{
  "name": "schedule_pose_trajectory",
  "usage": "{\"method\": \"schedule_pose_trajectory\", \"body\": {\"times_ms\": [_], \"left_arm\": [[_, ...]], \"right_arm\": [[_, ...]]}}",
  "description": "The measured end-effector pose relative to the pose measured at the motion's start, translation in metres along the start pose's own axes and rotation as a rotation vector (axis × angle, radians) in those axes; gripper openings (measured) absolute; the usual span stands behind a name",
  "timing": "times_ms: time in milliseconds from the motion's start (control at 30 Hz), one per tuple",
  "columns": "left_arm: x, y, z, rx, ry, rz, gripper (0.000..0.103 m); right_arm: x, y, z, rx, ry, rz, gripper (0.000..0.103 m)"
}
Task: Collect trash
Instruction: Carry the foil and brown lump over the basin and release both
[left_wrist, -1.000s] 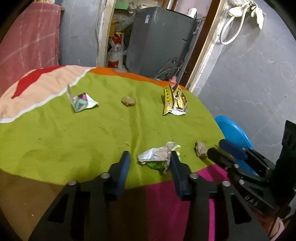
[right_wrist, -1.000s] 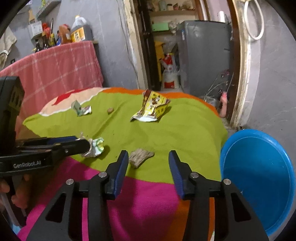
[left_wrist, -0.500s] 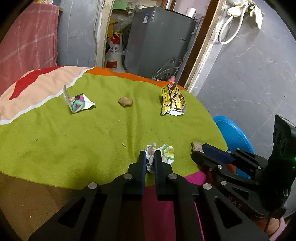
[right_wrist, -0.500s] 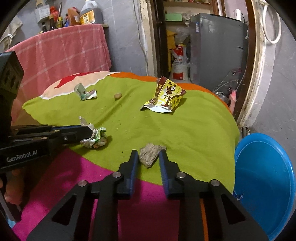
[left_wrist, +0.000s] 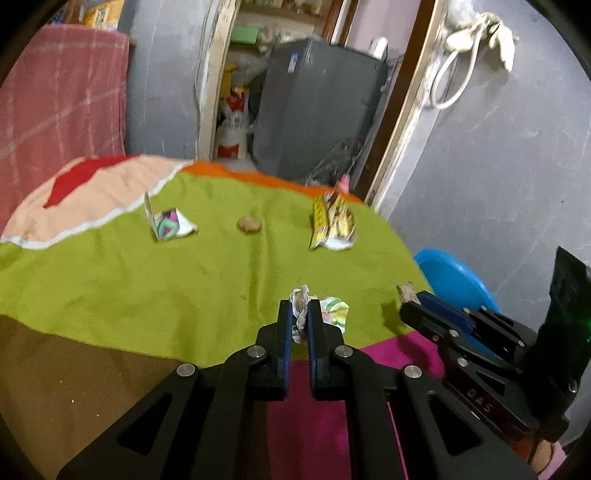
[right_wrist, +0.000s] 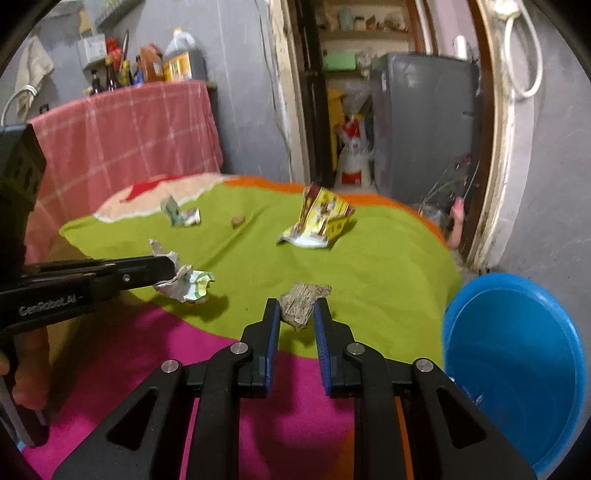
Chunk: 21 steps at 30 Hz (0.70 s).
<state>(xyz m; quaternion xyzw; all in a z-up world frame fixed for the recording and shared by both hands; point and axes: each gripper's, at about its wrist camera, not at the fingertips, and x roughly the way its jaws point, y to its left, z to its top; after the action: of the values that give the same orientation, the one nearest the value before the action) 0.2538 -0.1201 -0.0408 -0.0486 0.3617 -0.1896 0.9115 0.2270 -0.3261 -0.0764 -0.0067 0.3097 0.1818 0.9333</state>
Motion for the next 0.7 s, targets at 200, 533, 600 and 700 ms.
{"method": "schedule_pose_trajectory", "body": {"times_ms": [200, 533, 600, 700], "left_arm": [[-0.024, -0.022, 0.006, 0.011, -0.148, -0.03, 0.005], [-0.052, -0.09, 0.032, 0.045, -0.344, -0.144, 0.005], [-0.052, -0.108, 0.035, 0.054, -0.37, -0.165, 0.005], [-0.053, -0.133, 0.037, 0.072, -0.412, -0.194, 0.005]], "right_arm": [[-0.045, -0.004, 0.008, -0.006, -0.162, -0.06, 0.016], [-0.129, -0.027, 0.03, -0.052, -0.39, -0.221, 0.016], [-0.141, -0.038, 0.031, -0.046, -0.415, -0.252, 0.016], [-0.154, -0.052, 0.028, -0.04, -0.443, -0.298, 0.016]]}}
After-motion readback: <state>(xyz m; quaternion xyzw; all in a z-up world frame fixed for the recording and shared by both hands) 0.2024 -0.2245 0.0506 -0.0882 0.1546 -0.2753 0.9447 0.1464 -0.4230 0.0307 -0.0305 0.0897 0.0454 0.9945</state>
